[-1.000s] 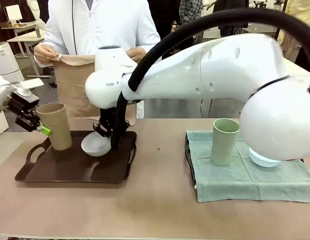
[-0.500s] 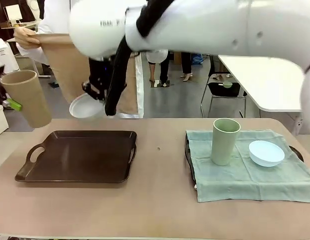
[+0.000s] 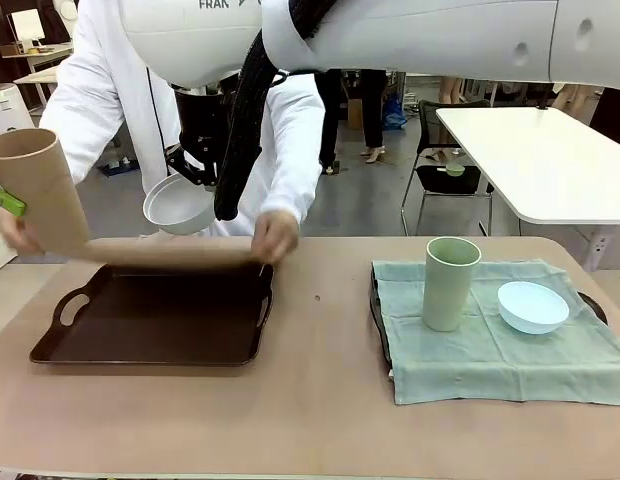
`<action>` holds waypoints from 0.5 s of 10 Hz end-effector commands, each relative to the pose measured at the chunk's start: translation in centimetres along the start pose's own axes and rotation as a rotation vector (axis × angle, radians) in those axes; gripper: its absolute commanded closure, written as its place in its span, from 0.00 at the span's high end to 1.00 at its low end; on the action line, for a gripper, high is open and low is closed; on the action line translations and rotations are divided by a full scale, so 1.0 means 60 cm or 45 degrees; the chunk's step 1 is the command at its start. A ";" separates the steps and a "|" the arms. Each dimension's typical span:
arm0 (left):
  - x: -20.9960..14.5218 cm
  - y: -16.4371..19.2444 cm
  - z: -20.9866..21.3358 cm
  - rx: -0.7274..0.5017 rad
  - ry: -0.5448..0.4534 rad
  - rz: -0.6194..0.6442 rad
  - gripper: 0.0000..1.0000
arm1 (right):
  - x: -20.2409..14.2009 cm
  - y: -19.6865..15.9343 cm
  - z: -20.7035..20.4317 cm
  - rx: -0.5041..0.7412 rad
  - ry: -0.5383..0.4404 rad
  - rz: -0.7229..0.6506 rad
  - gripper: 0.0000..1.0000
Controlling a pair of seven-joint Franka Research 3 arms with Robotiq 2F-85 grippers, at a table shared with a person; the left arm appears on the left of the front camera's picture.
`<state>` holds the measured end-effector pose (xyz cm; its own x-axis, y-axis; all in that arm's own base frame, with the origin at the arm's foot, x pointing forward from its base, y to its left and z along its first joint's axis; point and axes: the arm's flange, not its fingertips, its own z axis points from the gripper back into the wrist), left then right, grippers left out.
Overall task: Set up a tray with a mat and arrange the tableware.
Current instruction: Pick up the Picnic Bowl and Reusable plastic cup from the Handle tray in front of the human's position and hold them in the air, then place the Picnic Bowl and Reusable plastic cup back onto the Handle tray in front of the human's position.
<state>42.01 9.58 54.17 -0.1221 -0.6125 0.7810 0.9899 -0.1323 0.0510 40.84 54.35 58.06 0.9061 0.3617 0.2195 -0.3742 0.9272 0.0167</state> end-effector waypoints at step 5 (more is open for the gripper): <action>0.001 0.008 0.006 0.008 0.001 -0.021 0.30 | 0.008 0.002 0.001 0.014 -0.009 0.004 0.00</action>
<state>42.21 9.58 54.09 -0.1232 -0.6107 0.7822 0.9896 -0.1343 0.0511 40.88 54.35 58.02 0.9063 0.3614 0.2192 -0.3739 0.9273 0.0168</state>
